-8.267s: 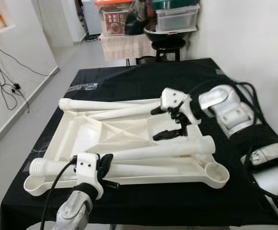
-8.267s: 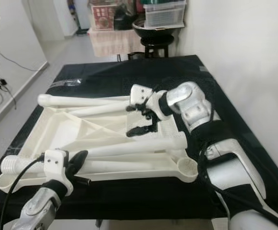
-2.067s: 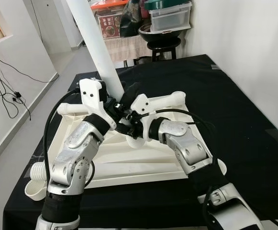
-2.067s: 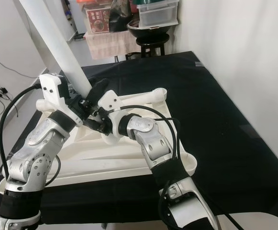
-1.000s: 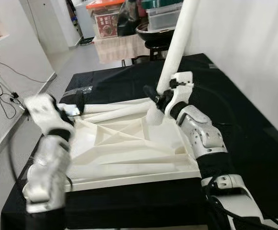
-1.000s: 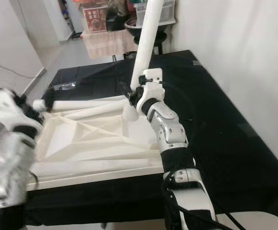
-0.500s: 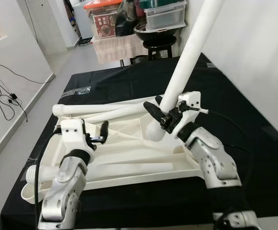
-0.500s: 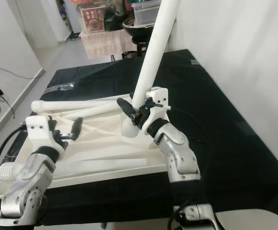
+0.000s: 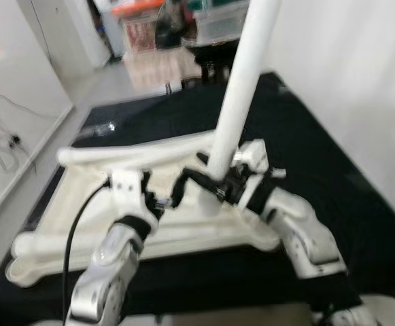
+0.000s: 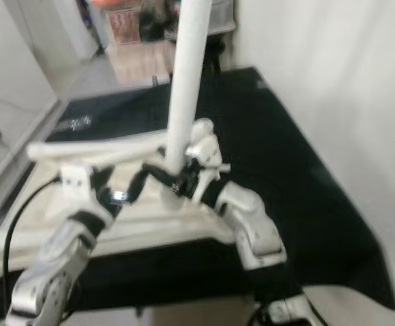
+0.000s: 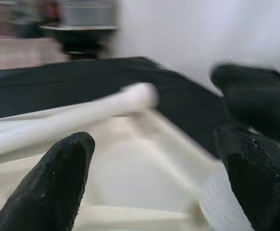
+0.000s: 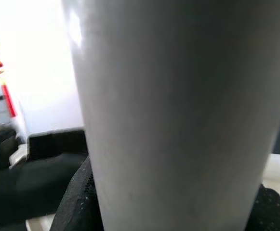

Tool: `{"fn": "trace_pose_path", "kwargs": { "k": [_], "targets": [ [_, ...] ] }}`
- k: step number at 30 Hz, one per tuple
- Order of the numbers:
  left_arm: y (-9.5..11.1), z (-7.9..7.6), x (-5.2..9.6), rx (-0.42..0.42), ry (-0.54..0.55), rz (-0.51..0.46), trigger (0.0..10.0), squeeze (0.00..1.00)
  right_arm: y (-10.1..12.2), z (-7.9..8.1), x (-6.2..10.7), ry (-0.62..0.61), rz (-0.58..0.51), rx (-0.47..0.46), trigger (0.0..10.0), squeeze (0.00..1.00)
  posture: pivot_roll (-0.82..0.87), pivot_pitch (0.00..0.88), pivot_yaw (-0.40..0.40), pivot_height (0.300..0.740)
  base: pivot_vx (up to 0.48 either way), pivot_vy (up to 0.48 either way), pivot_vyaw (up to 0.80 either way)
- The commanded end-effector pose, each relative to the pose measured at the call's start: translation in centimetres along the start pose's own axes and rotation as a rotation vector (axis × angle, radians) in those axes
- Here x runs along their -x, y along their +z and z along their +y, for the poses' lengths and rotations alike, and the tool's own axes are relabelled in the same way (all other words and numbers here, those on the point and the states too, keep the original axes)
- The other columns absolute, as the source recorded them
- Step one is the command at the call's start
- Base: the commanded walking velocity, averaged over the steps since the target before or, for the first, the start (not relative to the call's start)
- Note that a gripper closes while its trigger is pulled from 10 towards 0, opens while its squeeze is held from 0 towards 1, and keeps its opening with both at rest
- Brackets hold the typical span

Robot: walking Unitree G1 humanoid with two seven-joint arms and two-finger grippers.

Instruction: Building children table

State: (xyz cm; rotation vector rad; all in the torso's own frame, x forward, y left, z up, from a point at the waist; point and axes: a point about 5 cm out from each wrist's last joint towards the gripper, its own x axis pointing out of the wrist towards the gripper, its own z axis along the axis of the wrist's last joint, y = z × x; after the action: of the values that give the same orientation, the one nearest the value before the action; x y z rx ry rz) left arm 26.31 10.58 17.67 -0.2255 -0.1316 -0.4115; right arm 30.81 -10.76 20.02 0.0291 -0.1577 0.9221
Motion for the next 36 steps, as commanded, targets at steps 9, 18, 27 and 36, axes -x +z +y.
{"fn": "trace_pose_path", "kwargs": {
  "k": [9, 18, 27, 36],
  "targets": [
    [-1.2, 0.3, 1.2, -0.074, -0.082, 0.115, 10.0, 0.00, 0.7, 1.3, 1.2, 0.170, 0.002, 0.012, 10.0, 0.00, -0.09, 0.088, 0.122, 0.740, 0.000, 0.000, 0.00],
    [-1.8, 0.3, 2.3, -0.115, -0.088, 0.163, 10.0, 0.00, 0.5, 1.3, 2.6, 0.349, 0.100, 0.056, 10.0, 0.00, -0.07, 0.107, 0.120, 0.740, 0.000, 0.000, 0.00],
    [-1.9, -0.6, 5.1, -0.193, -0.140, 0.220, 10.0, 0.00, 1.4, -1.0, 1.0, 0.414, 0.079, 0.055, 10.0, 0.00, -0.03, 0.160, 0.112, 0.740, 0.000, 0.000, 0.00],
    [-1.8, -3.4, 7.3, -0.147, -0.316, 0.270, 10.0, 0.00, 1.9, -1.9, 1.4, 0.515, 0.068, -0.010, 10.0, 0.00, 0.00, 0.207, 0.122, 0.740, 0.000, 0.000, 0.00]
  ]
}}
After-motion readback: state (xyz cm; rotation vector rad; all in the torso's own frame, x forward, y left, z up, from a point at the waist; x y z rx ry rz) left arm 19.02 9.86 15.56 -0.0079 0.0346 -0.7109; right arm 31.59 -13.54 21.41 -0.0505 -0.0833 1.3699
